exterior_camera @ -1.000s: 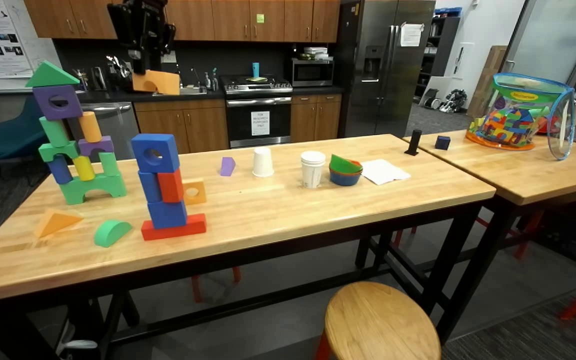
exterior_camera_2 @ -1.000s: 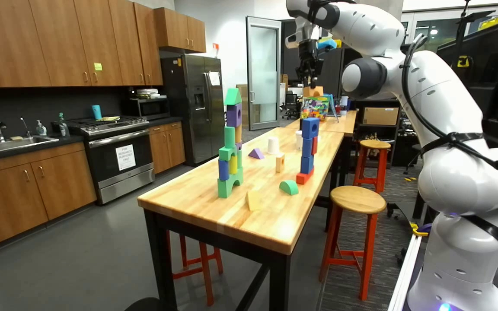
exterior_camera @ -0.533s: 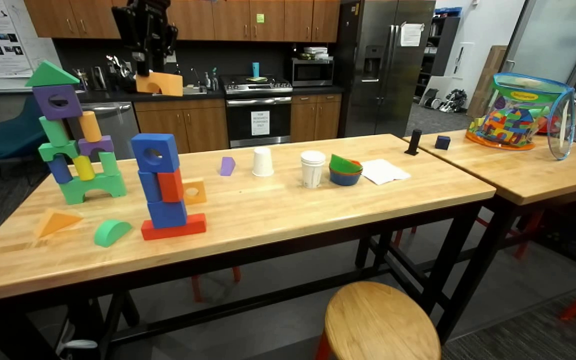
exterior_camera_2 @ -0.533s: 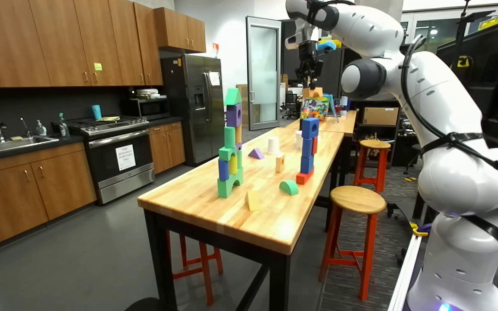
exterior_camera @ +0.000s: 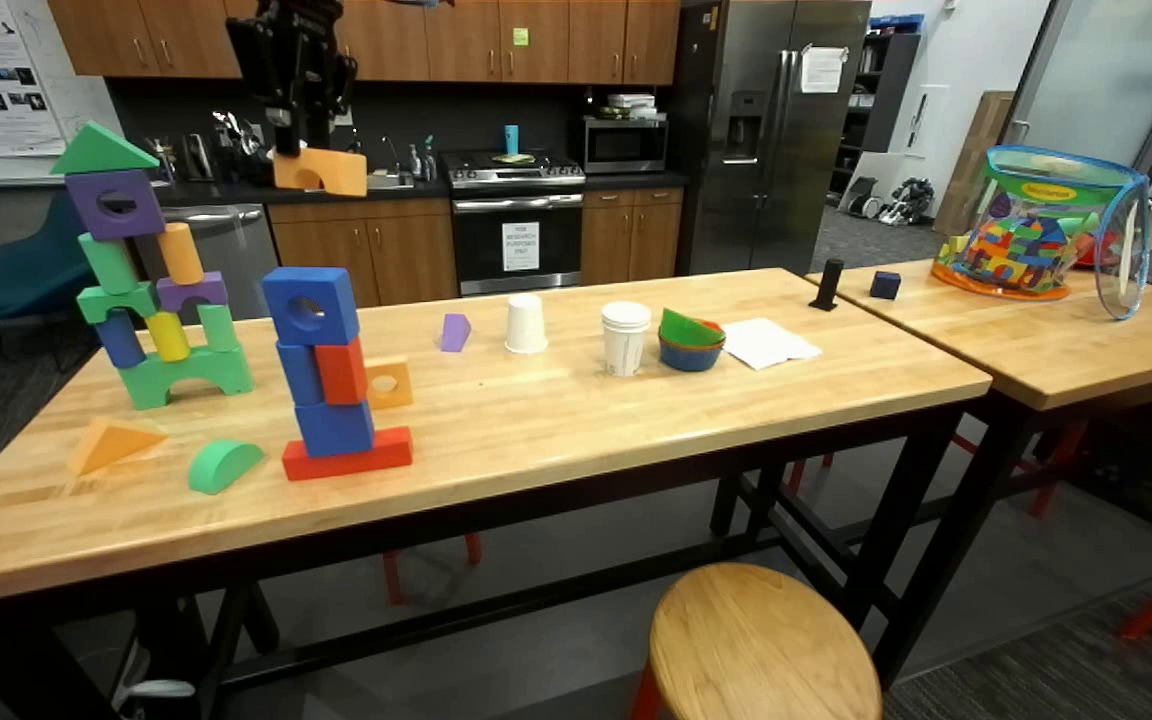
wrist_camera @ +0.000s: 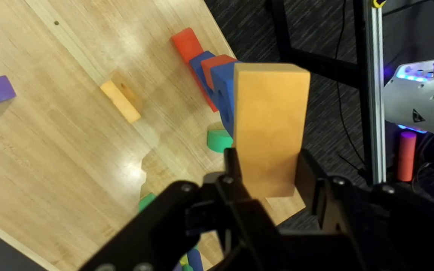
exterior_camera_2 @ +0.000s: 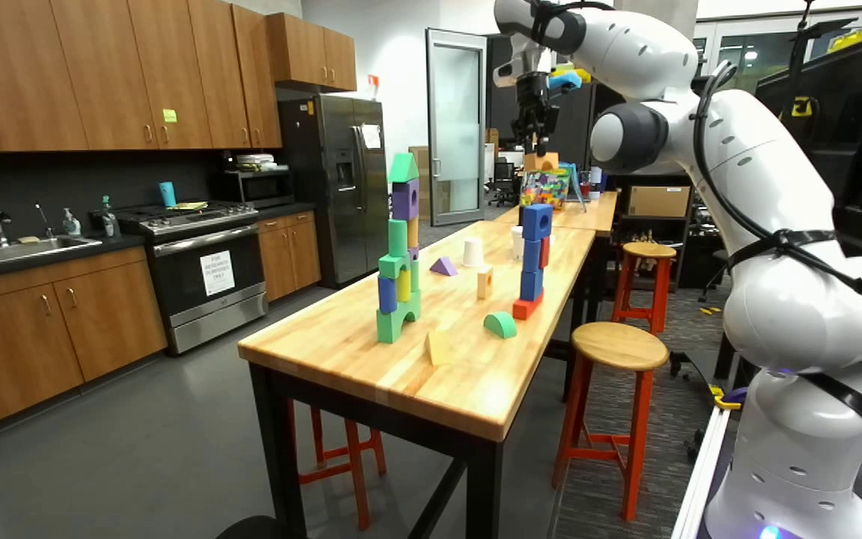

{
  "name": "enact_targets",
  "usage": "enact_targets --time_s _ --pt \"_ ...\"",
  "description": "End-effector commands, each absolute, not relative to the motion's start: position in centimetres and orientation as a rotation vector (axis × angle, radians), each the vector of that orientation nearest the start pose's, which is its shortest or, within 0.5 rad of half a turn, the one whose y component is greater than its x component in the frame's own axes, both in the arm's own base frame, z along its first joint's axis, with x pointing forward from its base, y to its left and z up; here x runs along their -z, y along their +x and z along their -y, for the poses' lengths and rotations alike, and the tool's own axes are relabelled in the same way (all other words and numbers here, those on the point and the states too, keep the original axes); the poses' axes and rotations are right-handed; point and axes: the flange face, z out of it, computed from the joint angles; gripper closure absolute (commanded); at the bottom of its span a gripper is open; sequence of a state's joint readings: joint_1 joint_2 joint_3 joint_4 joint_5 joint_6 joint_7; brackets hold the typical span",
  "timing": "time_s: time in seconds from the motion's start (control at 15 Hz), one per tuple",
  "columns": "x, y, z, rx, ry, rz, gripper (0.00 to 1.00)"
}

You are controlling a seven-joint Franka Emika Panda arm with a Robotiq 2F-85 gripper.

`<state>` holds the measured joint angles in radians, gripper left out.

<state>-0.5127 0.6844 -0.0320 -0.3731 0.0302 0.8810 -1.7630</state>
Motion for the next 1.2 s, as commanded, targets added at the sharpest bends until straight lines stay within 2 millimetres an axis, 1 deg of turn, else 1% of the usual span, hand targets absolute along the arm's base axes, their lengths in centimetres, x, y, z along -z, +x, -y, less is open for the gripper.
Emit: enact_targets --time_s 0.0,0.33,0.67,0.8,1.13 --pt "-65.9 54.8 30.9 -0.121 -2.420 1.729 0.85" --pt "-64.5 55.4 31.2 -0.136 -2.400 1.720 0.85" --pt "-63.8 55.6 31.4 -0.150 -2.386 1.722 0.85" --pt "-63.7 55.6 31.4 -0.178 -2.364 1.750 0.85" --pt "-63.4 55.1 31.3 -0.276 -2.183 1.919 0.85"
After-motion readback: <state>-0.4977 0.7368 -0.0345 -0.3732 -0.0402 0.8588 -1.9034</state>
